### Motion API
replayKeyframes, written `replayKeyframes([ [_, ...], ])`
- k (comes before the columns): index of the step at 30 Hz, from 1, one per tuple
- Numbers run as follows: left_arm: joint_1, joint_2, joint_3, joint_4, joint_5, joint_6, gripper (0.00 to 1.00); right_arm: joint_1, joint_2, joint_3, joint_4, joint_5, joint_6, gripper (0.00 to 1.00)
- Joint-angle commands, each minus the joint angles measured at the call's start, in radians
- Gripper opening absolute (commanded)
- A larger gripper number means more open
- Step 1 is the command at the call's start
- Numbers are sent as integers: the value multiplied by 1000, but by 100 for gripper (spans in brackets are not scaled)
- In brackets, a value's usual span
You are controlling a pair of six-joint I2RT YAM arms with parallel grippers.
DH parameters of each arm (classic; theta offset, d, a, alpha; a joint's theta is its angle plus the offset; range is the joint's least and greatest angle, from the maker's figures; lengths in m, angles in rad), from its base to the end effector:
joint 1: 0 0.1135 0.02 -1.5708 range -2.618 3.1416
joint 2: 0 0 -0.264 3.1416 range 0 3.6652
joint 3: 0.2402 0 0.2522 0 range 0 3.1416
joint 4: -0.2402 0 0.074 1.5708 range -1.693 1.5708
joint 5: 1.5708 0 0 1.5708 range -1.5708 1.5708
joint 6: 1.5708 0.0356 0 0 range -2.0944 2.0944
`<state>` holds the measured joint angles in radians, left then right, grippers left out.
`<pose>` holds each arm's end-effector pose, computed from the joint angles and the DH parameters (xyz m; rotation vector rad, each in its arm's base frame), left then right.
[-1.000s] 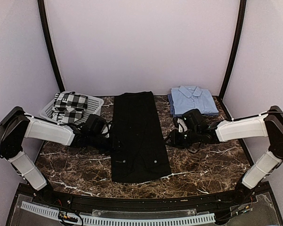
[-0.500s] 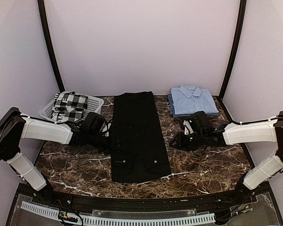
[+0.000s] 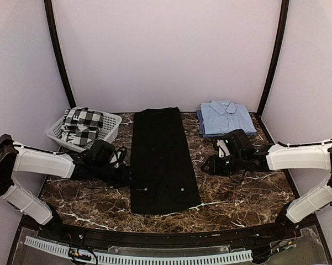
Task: Fold and stack the long sleeve shirts
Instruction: Pick up the rectangle-folded shirt from the center of the board.
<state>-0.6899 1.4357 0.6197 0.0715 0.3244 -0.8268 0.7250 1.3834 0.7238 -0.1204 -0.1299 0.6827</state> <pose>0.2051 -0.1839 0.1648 0.0081 2.5523 -1.0700 0.2057 0.1884 0.1933 -0.1208 2.4998 0.7998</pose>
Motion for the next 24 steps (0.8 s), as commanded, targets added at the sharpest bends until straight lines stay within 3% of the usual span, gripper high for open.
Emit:
replayKeyframes([
  [1,-3,-25,-16,-27,19,22,48,-13,-21,-30,7,-5,-45,40],
  [10,-3,-55,-60,-11,4,-38,47,-68,19,-38,41,-105,-90,41],
  [18,-3,-46,-57,-25,-12,-54,36,-58,67,-88,115,-197,-75,39],
  [24,-3,-31,-48,-60,-30,-57,34,-33,84,-115,166,-221,-52,39],
])
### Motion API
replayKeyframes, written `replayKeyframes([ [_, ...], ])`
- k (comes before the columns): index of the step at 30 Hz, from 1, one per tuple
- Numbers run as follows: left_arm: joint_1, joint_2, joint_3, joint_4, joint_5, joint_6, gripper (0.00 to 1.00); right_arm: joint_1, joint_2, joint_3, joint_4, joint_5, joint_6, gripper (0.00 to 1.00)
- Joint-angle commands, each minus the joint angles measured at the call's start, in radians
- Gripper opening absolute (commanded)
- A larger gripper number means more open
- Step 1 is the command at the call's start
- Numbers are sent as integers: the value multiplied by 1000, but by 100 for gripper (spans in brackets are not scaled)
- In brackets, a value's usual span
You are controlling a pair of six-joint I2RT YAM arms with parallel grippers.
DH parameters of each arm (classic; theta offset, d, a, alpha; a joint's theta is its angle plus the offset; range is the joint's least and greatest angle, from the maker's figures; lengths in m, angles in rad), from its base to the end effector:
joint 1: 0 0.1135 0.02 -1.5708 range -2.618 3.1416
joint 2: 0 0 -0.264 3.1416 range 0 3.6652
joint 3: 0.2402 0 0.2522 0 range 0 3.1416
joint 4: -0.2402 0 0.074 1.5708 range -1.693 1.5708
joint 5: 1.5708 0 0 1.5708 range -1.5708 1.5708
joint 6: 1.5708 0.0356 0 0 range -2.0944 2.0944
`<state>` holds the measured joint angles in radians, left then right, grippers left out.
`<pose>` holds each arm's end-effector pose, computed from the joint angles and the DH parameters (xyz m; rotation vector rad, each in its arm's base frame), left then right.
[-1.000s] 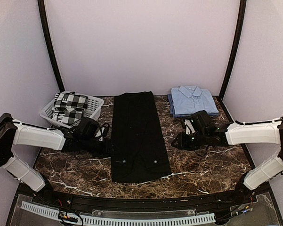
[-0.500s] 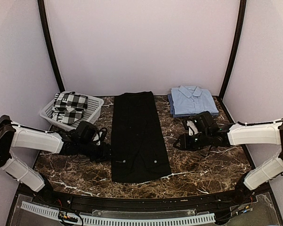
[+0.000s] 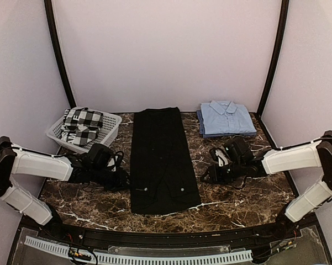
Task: Fold and stack the long sleeve shirts
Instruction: Pick up the rectangle-folded shirt from the center of the board.
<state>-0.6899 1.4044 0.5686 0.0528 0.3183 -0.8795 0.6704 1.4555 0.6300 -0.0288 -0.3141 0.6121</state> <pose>0.1946 -0.1750 0.1563 -0.0734 2.6028 -1.0581 0.2053 0.1768 0.1551 -0.2298 2.5942 0.9122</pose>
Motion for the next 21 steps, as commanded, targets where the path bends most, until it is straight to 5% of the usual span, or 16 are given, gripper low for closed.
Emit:
replayKeyframes([
  [1,-3,-1,3,-45,-29,-5,34,29,15,-24,82,-37,23,39],
  [21,-5,98,-45,5,50,-54,36,78,117,-52,181,-71,108,36],
])
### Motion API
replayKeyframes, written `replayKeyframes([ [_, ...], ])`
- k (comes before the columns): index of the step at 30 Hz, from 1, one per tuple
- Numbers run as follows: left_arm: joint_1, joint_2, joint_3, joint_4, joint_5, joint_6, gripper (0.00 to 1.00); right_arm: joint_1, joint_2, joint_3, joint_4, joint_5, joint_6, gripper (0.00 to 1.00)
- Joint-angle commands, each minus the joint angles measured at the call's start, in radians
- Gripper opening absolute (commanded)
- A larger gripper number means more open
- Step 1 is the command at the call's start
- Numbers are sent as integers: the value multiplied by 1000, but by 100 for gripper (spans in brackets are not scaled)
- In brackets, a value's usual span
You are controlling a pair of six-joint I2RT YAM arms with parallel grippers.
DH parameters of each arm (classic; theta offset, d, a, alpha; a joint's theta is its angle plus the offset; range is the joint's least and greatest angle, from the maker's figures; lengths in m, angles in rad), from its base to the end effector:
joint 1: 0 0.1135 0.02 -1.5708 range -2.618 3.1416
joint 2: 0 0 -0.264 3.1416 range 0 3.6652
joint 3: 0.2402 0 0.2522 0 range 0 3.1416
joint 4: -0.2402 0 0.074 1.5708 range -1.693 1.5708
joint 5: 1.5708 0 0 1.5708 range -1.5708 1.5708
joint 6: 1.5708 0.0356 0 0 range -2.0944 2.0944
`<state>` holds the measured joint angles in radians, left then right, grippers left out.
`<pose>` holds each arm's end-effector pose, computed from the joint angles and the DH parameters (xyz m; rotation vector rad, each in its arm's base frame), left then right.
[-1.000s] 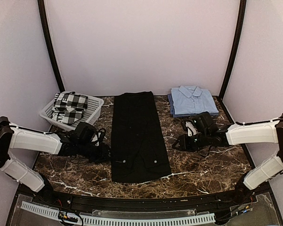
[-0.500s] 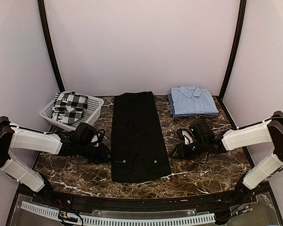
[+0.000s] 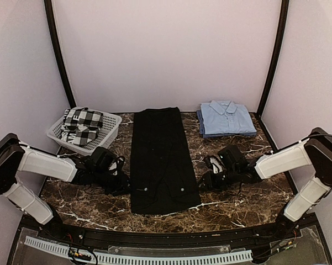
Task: Fold and stack the long sleeve shirts
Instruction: Pick up the rectangle-folded shirt from the center of the board.
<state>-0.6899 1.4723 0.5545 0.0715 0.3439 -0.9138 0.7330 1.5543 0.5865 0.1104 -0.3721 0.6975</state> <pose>0.1943 -0.1759 0.1376 -0.1241 2.6831 -1.0536 0.1951 0.1930 0.1287 -0.2331 2.6488 1.0251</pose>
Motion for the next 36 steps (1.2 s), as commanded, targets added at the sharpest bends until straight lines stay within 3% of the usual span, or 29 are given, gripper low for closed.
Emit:
replayKeyframes([
  [1,-6,31,-39,-9,30,-29,35,17,20,-8,42,-14,25,36],
  [9,-14,22,-68,-86,36,-47,33,17,64,7,45,-26,29,33],
  [22,-36,16,-148,13,63,-127,31,18,111,-22,117,-69,67,24],
  [30,-39,32,-164,62,74,-158,19,20,121,-32,150,-82,82,18],
  [36,-39,68,-125,93,84,-153,4,19,116,-32,160,-85,86,3],
])
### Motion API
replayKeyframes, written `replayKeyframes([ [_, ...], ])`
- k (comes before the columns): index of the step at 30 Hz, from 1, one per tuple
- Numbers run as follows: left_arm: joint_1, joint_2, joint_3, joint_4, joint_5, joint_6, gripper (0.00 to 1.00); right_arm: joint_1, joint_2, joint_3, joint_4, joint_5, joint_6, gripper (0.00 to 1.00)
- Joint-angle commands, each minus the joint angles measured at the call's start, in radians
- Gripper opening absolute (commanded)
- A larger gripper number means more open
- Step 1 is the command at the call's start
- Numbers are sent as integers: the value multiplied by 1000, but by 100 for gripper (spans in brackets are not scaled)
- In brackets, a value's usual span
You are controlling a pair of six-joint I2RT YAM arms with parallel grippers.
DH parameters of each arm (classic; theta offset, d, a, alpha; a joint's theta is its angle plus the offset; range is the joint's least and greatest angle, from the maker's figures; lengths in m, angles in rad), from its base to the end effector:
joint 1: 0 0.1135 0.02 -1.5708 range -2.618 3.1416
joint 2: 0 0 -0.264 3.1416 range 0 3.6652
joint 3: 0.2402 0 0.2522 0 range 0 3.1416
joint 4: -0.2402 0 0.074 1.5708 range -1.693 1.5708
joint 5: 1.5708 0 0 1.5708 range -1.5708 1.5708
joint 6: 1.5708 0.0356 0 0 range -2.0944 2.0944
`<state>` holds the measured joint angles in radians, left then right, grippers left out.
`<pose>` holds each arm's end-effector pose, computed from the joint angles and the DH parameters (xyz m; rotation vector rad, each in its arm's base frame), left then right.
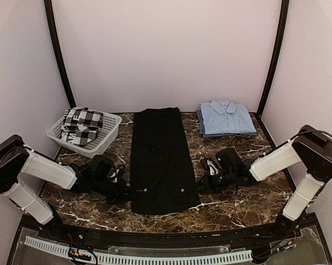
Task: Fold and stack the long sleeve shirts
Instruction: Pick up the rectangle-folded shirt from the center of the board.
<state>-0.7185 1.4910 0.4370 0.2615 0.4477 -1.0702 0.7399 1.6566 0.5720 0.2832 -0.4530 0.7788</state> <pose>0.1755 -0.1740 0.1178 -0.2252 2.7146 -1.2538 0.1992 0.2029 0.1118 -0.1947 2.6407 1.1755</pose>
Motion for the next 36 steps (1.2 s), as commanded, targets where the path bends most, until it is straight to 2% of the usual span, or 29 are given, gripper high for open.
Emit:
replayKeyframes([
  [1,-10,51,-3,-105,-20,12,2,13,12,-20,-14,-4,5,0],
  [8,-12,8,-14,-167,-17,46,0,24,-24,-54,-10,-13,25,0],
  [20,-59,-199,-110,-252,15,26,0,134,-179,-147,-26,16,125,0],
  [28,-60,-278,-91,-218,22,4,0,136,-239,-84,-87,68,113,0],
  [36,-30,-266,-18,-148,32,-6,0,133,-208,29,-129,107,81,0],
])
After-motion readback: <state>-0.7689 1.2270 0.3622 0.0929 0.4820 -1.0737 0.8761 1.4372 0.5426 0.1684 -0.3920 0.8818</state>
